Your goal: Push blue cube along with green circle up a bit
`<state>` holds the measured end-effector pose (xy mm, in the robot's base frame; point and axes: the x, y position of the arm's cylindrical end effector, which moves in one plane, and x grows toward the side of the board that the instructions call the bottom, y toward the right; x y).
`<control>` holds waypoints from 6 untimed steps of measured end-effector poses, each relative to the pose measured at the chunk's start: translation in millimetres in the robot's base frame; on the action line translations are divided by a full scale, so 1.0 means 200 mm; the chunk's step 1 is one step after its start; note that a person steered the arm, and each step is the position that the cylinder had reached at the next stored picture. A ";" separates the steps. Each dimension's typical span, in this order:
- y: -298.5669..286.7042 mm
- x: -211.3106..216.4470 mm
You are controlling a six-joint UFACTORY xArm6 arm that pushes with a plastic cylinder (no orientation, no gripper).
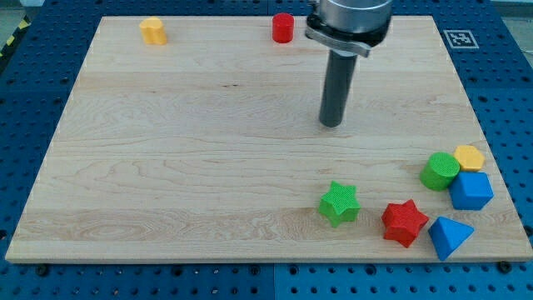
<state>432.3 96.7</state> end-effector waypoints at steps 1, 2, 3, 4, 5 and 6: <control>0.25 0.01; 0.55 0.05; 0.86 0.10; 1.08 0.26; 1.17 0.45; 1.15 0.65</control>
<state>562.7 326.6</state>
